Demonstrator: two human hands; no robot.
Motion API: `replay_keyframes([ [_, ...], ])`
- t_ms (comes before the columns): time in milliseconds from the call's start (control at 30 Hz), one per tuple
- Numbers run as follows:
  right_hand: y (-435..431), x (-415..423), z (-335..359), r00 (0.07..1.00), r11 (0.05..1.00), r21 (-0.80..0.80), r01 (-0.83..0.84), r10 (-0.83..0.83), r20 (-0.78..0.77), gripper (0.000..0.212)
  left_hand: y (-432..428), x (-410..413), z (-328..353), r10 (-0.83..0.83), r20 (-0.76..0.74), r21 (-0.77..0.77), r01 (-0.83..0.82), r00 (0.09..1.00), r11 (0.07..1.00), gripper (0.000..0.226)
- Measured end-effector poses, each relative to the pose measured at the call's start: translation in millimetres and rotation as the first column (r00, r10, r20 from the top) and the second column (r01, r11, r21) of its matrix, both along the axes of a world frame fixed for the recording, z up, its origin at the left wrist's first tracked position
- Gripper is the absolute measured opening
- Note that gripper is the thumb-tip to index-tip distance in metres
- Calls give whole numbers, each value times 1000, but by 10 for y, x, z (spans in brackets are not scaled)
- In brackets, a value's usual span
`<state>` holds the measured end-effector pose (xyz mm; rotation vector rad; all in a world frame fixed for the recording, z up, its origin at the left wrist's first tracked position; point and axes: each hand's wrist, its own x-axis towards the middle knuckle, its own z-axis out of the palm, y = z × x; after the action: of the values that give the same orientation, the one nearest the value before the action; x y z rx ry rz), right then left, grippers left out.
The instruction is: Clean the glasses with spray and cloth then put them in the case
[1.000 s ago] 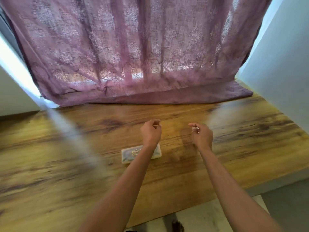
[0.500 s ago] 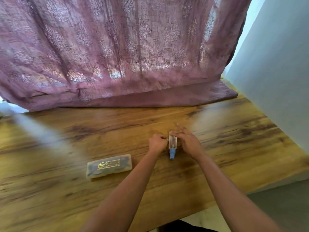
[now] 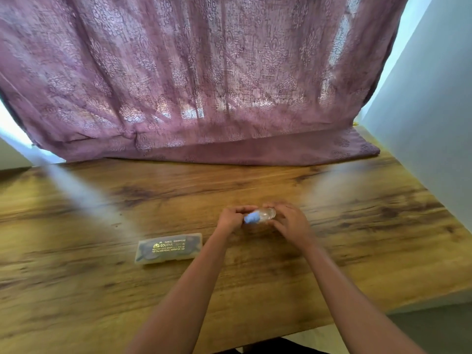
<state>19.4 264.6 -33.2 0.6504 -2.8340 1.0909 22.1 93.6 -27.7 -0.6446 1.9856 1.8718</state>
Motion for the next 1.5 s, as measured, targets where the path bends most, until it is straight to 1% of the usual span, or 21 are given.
replay_keyframes([
  [67,-94,14,28,1000,993,-114,-24,23,-14,34,-116,57,85,70,-58,117,-63,996,991,34],
  [100,-153,24,46,1000,988,-151,-28,25,-18,33,-182,84,124,79,-95,127,-67,992,990,33],
  [133,-215,36,69,1000,983,-183,-25,24,-8,33,-252,103,153,66,-137,99,-53,988,994,32],
  [200,-354,74,115,998,973,-227,-36,45,35,36,-385,159,224,19,-205,-2,-20,979,1000,31],
  [267,-488,116,160,996,973,-225,-55,68,52,45,-496,227,291,-10,-257,-116,-20,966,993,30],
  [300,-549,134,173,996,975,-216,-54,66,52,46,-543,257,307,-28,-282,-166,-20,959,986,30],
  [400,-714,193,158,998,987,-158,-39,46,39,37,-668,357,315,-90,-341,-304,-19,936,953,30],
  [467,-813,244,135,997,990,-132,-49,57,54,34,-757,424,295,-119,-357,-404,-38,927,914,28],
  [567,-940,340,111,992,993,-106,-55,66,104,34,-871,526,273,-169,-343,-562,-58,924,825,26],
  [633,-1018,411,93,995,997,-62,-55,60,79,33,-926,586,253,-202,-330,-620,-51,922,783,26],
  [733,-1106,521,75,994,999,-21,-38,40,97,33,-983,668,220,-235,-322,-691,-58,917,721,23],
  [833,-1159,628,56,995,1000,14,-13,12,101,32,-1014,741,173,-268,-324,-735,-62,907,676,21],
  [933,-1205,717,25,997,1000,8,3,-3,80,27,-1036,801,137,-309,-304,-779,-48,901,625,21],
  [1000,-1219,756,8,997,1000,12,18,-19,80,25,-1045,821,121,-326,-305,-792,-48,895,608,21],
  [1100,-1212,793,1,994,999,18,46,-47,95,27,-1035,842,101,-343,-312,-798,-48,886,601,21],
  [1333,-1217,877,5,993,995,-59,79,-74,94,26,-979,885,104,-381,-321,-804,-37,867,594,24],
  [1433,-1223,913,26,991,995,-61,85,-78,108,26,-985,914,100,-403,-318,-808,-23,858,589,26],
  [1500,-1229,939,30,991,994,-59,89,-83,104,28,-994,934,92,-404,-317,-799,-13,858,601,29],
])
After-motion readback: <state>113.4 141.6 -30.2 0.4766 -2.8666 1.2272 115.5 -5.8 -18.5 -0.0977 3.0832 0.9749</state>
